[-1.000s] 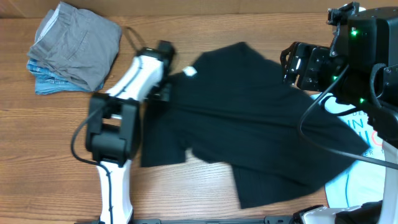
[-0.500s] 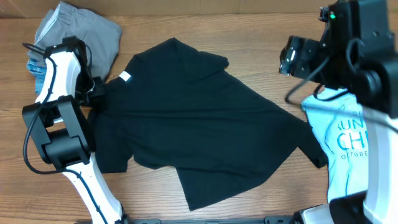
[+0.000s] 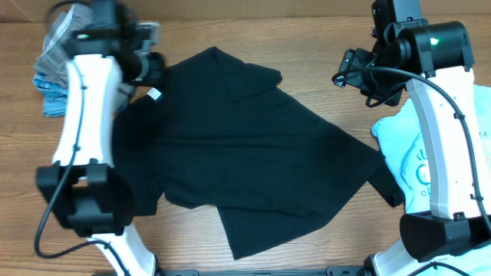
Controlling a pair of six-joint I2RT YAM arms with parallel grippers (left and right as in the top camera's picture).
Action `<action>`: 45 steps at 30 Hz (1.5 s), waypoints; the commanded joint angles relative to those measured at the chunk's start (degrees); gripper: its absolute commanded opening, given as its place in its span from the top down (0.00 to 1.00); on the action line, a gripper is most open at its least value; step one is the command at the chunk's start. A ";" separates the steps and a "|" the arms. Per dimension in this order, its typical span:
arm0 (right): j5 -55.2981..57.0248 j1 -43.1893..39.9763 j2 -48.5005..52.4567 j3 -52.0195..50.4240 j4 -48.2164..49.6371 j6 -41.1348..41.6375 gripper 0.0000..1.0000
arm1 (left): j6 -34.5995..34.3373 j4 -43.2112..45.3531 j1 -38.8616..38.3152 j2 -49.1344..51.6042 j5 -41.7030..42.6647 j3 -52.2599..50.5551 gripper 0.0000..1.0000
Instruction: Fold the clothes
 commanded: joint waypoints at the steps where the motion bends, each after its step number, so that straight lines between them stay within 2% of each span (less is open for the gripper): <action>1: -2.16 -0.07 -2.25 0.48 0.33 -0.13 0.22 | 6.69 3.37 -5.40 4.52 0.42 0.09 0.58; 7: -2.19 -0.07 -3.54 0.48 -0.61 -0.13 0.22 | 7.85 12.68 -12.50 13.84 -7.48 0.09 0.58; 10: -2.19 -0.07 -3.87 0.48 -1.55 -0.13 0.22 | 7.65 16.31 -13.53 18.14 -10.29 0.09 0.66; 17: -3.28 -0.07 -3.87 0.48 -3.48 -0.09 0.21 | 7.56 20.79 -12.35 25.16 -16.83 0.09 0.87; 20: -4.09 -0.07 -3.85 0.46 -3.48 0.11 0.21 | 4.46 22.32 -10.60 26.71 -21.97 0.09 0.92; 21: -4.09 -0.07 -3.85 0.46 -3.48 0.11 0.18 | 3.26 22.58 -9.64 27.30 -24.15 0.11 0.95; 24: -4.07 -0.09 -3.74 0.37 -3.78 0.35 0.16 | -2.08 22.86 -5.64 27.80 -29.66 0.09 0.96; 26: -4.04 -0.09 -3.58 -0.17 -3.78 0.63 0.15 | -5.05 23.08 -2.27 27.78 -28.41 0.20 0.95; 31: -1.51 -0.09 -3.41 -7.02 -1.09 4.66 0.14 | -5.49 21.77 4.52 27.74 -17.90 2.64 0.96; 36: -1.66 -0.09 -3.41 -19.04 7.32 7.10 0.15 | -5.42 17.70 7.10 27.74 -7.43 8.87 0.95; 38: -1.70 -0.09 -3.41 -24.04 12.00 8.02 0.16 | -5.22 15.47 7.10 27.71 -4.13 12.66 0.91; 45: -5.79 -0.07 -3.41 -39.82 25.57 8.02 0.30 | -5.22 2.93 5.73 27.56 -0.39 29.83 0.78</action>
